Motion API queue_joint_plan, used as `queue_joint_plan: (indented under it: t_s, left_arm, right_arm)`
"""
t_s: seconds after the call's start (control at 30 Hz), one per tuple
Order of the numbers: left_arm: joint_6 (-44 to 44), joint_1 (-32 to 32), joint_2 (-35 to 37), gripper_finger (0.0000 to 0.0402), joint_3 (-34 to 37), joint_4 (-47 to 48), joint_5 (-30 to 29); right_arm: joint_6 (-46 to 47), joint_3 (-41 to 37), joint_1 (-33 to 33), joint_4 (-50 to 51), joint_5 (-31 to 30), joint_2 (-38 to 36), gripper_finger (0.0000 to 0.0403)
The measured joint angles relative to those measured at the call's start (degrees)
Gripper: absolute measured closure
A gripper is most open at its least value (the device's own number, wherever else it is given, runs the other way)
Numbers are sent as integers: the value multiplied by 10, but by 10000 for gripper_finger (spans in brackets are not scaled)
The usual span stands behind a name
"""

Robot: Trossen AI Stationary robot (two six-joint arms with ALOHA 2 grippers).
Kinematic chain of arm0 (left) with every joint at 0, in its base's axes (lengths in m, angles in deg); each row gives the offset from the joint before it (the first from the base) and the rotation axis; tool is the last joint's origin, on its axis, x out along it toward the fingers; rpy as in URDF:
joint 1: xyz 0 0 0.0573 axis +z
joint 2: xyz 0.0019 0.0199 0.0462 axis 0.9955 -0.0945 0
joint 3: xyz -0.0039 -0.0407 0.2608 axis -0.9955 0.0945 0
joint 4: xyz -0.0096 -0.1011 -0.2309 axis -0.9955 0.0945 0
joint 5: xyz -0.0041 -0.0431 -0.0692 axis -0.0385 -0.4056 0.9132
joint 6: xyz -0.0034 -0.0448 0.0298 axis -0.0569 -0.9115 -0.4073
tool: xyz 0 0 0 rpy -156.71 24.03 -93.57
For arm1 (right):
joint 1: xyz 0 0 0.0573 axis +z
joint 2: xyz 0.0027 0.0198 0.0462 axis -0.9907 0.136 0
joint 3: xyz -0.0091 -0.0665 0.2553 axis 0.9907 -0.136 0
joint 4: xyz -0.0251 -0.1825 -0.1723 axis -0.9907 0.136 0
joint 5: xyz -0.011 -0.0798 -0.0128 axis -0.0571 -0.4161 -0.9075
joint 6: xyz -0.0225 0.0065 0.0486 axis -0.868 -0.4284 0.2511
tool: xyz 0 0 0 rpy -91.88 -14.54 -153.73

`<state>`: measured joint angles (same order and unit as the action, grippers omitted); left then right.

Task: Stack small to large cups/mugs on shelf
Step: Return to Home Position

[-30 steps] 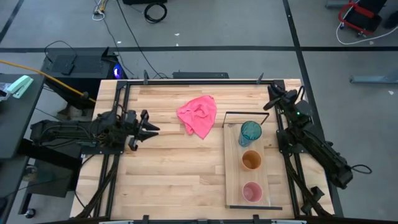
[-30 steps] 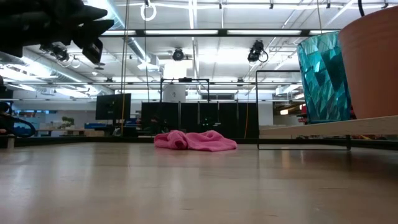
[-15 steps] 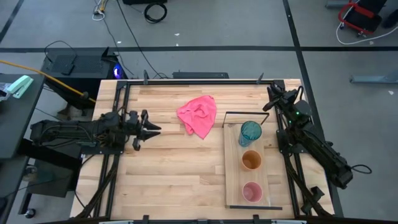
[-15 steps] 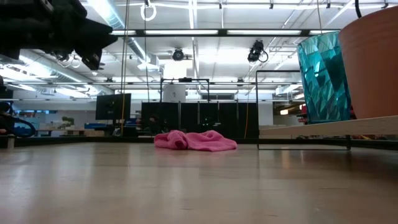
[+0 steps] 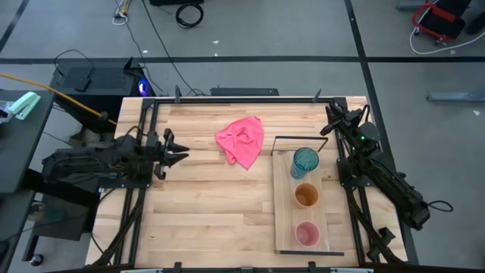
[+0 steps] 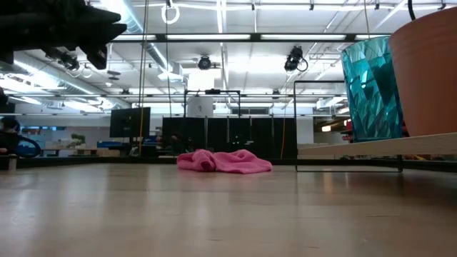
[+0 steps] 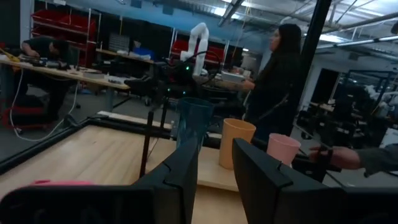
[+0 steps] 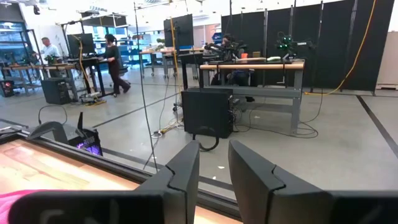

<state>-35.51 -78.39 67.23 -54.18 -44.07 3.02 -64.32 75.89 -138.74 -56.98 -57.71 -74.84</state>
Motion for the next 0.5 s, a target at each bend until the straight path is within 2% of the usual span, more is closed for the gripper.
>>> queue_joint_plan:
  t_s: [0.37,0.5]
  left_arm:
    - [-4,1,35,294,1,86,-11]
    - [-2,1,35,294,1,87,-25]
  right_arm:
    - [0,0,1,0,0,0,309]
    - [0,0,1,0,0,0,309]
